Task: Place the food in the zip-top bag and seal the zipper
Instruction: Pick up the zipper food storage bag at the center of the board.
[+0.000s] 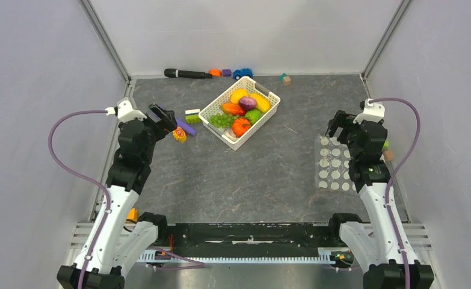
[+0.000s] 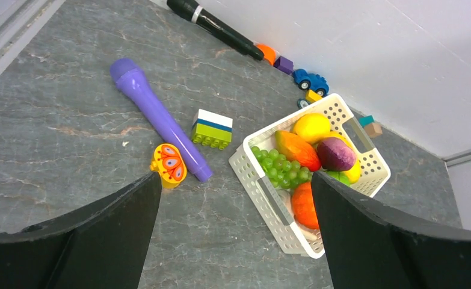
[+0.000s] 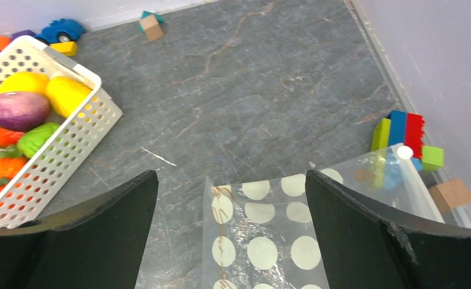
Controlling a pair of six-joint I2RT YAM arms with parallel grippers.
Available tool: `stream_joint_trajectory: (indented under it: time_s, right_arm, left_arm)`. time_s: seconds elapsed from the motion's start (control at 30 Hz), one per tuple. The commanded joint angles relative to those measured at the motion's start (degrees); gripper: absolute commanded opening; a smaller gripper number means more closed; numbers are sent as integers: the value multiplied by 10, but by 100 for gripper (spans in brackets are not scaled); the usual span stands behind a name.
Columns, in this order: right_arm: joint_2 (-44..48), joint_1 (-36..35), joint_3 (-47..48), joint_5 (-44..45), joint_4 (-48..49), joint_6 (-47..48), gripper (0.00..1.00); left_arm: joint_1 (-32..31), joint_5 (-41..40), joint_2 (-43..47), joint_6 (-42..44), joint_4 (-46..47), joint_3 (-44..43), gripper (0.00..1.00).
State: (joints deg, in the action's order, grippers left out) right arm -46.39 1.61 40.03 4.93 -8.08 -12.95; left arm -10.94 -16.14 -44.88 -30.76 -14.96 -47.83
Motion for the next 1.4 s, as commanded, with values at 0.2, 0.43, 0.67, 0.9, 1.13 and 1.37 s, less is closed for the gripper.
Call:
stream_joint_trajectory:
  time_s: [0.2, 0.43, 0.67, 0.9, 1.13, 1.37]
  right_arm:
    - [-62, 27, 41, 187, -98, 11, 98]
    - [-148, 241, 30, 32, -68, -25, 98]
    - [-210, 363, -9, -116, -27, -21, 98]
    - [-229, 388, -68, -198, 38, -35, 98]
    - [-217, 388, -93, -308, 42, -61, 81]
    - [-168, 387, -123, -340, 43, -79, 33]
  left_arm:
    - [2, 97, -47, 5, 52, -11, 100]
    - [2, 166, -107, -4, 58, -32, 100]
    - [2, 212, -141, -12, 58, -42, 100]
    - [2, 211, -147, -15, 59, -41, 100]
    - [2, 208, -148, -18, 61, -38, 100]
    - [2, 212, -147, -22, 64, -36, 100]
